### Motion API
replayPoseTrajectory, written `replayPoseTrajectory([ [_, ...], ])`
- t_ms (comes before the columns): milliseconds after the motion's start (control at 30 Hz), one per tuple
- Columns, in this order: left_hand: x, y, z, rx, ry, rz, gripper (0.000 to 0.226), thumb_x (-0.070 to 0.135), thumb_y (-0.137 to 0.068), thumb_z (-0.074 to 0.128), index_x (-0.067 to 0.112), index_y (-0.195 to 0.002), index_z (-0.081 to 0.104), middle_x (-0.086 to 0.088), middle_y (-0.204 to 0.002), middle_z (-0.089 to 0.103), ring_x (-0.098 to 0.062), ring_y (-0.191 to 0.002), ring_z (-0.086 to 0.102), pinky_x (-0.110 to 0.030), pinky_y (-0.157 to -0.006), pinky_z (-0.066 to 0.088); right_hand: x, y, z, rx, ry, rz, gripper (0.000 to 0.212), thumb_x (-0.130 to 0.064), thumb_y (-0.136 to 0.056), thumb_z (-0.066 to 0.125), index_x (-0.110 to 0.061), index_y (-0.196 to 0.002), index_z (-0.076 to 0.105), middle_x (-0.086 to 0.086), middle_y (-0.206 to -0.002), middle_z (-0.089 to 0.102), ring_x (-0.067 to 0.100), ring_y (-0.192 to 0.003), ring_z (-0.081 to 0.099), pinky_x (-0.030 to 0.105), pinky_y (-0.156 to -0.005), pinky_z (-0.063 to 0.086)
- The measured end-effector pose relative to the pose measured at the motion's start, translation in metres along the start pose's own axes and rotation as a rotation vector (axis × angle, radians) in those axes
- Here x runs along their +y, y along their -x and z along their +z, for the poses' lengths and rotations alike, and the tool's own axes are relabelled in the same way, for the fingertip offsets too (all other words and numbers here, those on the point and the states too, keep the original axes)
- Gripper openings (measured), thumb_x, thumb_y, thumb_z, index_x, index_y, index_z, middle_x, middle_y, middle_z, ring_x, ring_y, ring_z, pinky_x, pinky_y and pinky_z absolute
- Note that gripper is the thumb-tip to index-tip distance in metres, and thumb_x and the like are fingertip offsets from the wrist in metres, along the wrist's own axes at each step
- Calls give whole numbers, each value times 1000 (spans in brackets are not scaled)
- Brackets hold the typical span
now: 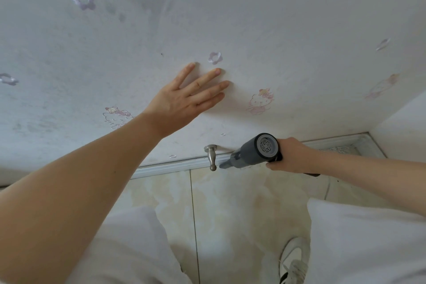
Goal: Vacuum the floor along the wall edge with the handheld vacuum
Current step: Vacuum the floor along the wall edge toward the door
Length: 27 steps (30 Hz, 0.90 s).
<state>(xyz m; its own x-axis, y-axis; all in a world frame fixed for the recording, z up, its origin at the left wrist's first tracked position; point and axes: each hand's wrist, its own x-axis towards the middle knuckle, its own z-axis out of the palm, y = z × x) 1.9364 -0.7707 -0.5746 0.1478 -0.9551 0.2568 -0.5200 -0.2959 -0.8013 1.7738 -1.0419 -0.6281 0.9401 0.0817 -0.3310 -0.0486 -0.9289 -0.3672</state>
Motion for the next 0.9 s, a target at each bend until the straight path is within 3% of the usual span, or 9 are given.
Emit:
replayPoseTrajectory([
  [67,0,0,1,16,-7,0,64,17,-101,43,20,-158,15,-3,-166,1,-31,-152,6,-59,-119,9,2,0,-1,8,12,10,25,-25,-81,66,-28,-88,42,-16,-68,49,17,-74,52,20,-62,34],
  [167,0,-2,4,23,-12,9,63,16,-99,39,20,-158,17,-3,-166,4,-31,-152,8,-59,-119,10,7,4,-6,6,28,28,29,-24,-81,64,-35,-78,38,-16,-68,49,15,-72,50,18,-59,34],
  [300,2,-14,3,9,-13,45,62,16,-98,28,20,-158,15,-3,-166,2,-32,-152,6,-60,-119,5,14,11,-12,22,61,80,22,-23,-82,64,-25,-88,43,-5,-78,55,19,-77,53,22,-65,35],
  [400,5,-23,2,8,0,50,63,15,-97,23,19,-158,14,-4,-166,1,-33,-152,5,-60,-119,2,19,12,-16,26,65,102,22,-22,-81,64,-24,-88,42,-6,-75,54,18,-76,52,21,-61,33],
  [567,8,-33,4,17,-15,51,64,16,-96,28,19,-158,14,-4,-166,-1,-34,-152,1,-61,-118,-7,28,15,-19,26,63,173,21,-22,-80,64,-24,-86,43,-10,-71,52,19,-75,52,23,-67,35],
  [767,9,-34,2,-3,-41,60,64,17,-96,20,18,-159,9,-4,-166,-4,-34,-151,-1,-62,-116,-12,36,21,-27,17,97,201,20,-22,-79,64,-23,-86,45,-4,-78,56,20,-78,54,25,-69,39],
  [900,11,-36,1,10,-65,48,64,17,-96,22,19,-159,9,-4,-166,-4,-34,-151,-1,-63,-115,-14,40,26,-29,21,82,221,22,-22,-79,64,-26,-81,42,-11,-68,51,19,-76,54,22,-61,36],
])
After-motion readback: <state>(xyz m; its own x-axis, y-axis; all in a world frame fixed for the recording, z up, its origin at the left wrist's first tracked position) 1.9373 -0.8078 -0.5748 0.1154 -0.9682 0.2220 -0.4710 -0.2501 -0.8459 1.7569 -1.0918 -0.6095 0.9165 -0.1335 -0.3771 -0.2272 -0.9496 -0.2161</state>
